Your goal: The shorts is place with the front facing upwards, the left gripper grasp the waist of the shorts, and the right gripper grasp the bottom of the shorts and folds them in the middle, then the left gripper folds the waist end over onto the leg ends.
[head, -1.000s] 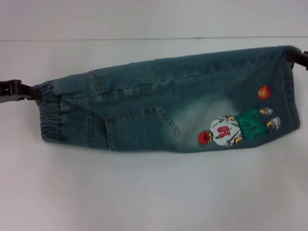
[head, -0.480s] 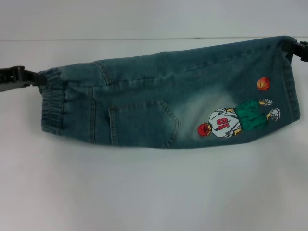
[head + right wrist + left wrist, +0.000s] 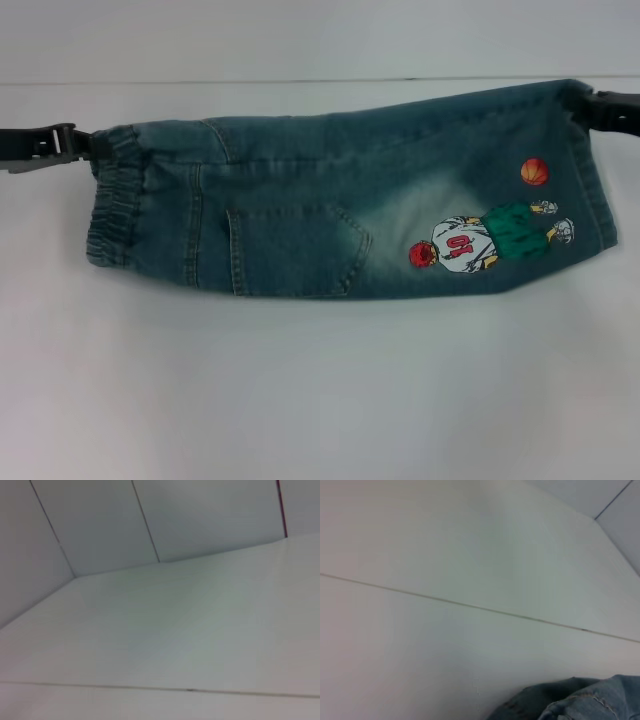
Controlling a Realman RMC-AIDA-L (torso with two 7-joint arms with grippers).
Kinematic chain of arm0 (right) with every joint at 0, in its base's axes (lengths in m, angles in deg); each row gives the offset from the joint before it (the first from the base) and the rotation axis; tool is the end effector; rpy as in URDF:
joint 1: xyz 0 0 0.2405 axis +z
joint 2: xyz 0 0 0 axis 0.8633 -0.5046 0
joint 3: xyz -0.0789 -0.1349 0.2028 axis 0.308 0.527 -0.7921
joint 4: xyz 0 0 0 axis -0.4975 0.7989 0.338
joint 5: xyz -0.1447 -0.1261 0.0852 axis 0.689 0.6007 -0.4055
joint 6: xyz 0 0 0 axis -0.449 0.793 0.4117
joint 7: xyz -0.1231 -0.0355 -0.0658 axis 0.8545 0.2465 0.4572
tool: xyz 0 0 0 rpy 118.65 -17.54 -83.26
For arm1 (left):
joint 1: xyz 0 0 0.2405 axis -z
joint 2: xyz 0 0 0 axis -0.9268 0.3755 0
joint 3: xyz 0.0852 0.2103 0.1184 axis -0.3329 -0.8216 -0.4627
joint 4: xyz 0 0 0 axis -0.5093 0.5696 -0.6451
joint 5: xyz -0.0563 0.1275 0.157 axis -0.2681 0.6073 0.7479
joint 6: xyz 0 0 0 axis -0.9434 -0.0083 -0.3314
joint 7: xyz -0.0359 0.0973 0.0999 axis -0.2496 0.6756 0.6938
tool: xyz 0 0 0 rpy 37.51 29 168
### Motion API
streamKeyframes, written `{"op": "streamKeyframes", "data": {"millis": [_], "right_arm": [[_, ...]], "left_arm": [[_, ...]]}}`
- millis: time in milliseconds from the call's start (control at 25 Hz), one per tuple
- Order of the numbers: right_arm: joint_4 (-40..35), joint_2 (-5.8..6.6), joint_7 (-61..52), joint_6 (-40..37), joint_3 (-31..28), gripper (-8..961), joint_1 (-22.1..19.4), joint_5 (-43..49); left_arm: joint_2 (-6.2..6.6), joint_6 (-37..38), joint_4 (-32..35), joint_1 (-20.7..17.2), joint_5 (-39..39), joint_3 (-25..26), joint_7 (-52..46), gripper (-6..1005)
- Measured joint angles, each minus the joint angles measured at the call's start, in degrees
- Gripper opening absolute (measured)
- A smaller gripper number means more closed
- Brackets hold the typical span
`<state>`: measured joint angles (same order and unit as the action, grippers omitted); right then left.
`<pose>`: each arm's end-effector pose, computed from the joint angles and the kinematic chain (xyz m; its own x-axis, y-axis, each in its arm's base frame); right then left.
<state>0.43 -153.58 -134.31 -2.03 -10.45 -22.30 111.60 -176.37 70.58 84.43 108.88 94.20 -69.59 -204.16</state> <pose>0.3091 0.4136 0.0541 0.5584 -0.4636 -0.6880 -0.8263 -0.3848 -0.4113 -0.2893 0.4058 0.0794 0.3242 0.7753 0.5420 0.9457 -0.2504 -0.2074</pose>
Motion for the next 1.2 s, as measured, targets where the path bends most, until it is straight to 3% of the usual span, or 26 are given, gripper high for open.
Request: {"op": "streamKeyframes", "data": {"millis": [280,800,1200], "right_arm": [[3.0,-1.23,2.5,6.3,1.4,44,2.2,-0.3],[6.2,-2.37,5.4,13.0,1.8,45,2.8,-1.9],[8.6,-2.87,9.1,15.4,2.0,44,3.5,-5.7]], "left_arm": [[-1.01,-6.1,-1.8,0.1,-0.1,-2.6,0.1,58],[-1.33,-12.1,-5.2,0.5,-2.6,-2.8,3.1,59],[-3.68,-17.8,-5.4,0.8,-3.0,-2.9,5.4,60]]}}
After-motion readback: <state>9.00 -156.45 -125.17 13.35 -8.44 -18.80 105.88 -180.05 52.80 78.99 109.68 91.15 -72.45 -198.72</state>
